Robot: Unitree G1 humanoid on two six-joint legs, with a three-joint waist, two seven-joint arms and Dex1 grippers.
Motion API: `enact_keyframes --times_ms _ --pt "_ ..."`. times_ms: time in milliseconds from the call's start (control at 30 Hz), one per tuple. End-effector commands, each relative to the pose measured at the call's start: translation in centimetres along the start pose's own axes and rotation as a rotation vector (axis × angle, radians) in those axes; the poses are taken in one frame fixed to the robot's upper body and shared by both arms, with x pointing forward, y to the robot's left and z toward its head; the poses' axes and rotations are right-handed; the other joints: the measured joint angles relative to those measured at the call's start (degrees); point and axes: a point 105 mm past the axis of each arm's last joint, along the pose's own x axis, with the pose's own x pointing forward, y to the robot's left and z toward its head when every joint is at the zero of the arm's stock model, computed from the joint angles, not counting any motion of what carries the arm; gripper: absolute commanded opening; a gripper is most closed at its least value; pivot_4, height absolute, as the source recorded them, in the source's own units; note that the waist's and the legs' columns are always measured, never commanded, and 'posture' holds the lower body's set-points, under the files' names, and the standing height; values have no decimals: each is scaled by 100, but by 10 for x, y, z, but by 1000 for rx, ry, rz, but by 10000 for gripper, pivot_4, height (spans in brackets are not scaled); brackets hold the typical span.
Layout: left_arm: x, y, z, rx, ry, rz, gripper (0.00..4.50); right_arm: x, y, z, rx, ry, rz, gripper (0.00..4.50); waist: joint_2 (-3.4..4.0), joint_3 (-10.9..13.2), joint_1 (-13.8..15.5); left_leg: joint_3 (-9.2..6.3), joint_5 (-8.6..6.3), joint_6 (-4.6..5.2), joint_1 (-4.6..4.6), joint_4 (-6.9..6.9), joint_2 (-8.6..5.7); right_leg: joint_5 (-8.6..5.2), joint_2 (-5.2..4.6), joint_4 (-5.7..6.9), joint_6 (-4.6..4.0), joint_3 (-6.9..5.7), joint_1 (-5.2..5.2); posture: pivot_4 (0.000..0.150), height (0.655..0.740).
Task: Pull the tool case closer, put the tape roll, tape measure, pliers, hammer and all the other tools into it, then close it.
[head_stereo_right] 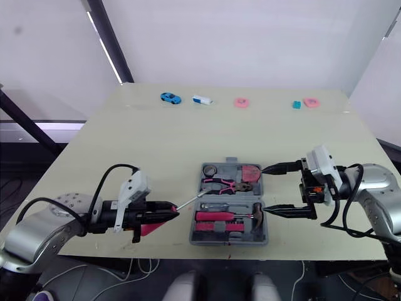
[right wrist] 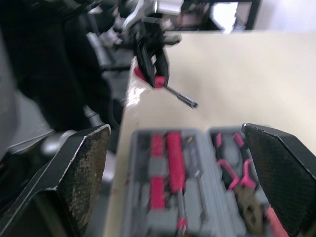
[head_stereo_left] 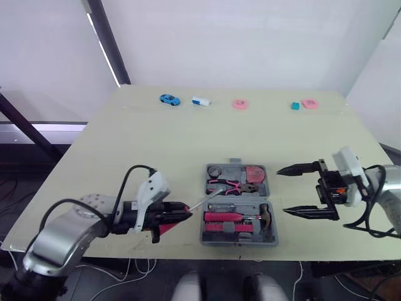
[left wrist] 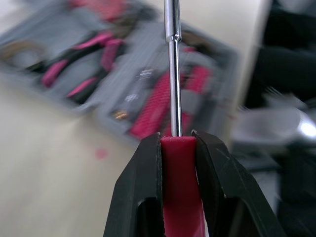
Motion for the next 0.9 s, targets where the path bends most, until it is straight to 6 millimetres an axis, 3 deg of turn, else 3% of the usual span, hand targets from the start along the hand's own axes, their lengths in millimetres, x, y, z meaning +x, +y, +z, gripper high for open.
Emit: enact_keyframes --times_ms 33,300,533,900 --pt "15 -7 11 100 82 -135 4453 -16 10 0 -17 76 48 45000 0 3 4 4 0 0 -8 2 -1 0 2 0 0 -12 -1 1500 7400" --pt "50 -1 31 150 168 -220 4453 -35 24 -6 10 146 -46 45000 0 10 -24 -2 0 0 -10 3 0 6 17 7 19 -9 -5 1500 7400" --pt "74 -10 22 110 232 -220 4452 -43 40 -12 54 172 -125 45000 -1 11 -36 -9 1 0 -9 6 0 3 17 12 31 -2 -5 1500 7400" --pt "104 -20 19 101 297 -175 4451 -48 44 -15 69 202 -153 45000 -4 13 -18 -15 1 0 -4 17 -3 -5 20 22 42 2 3 1500 7400"
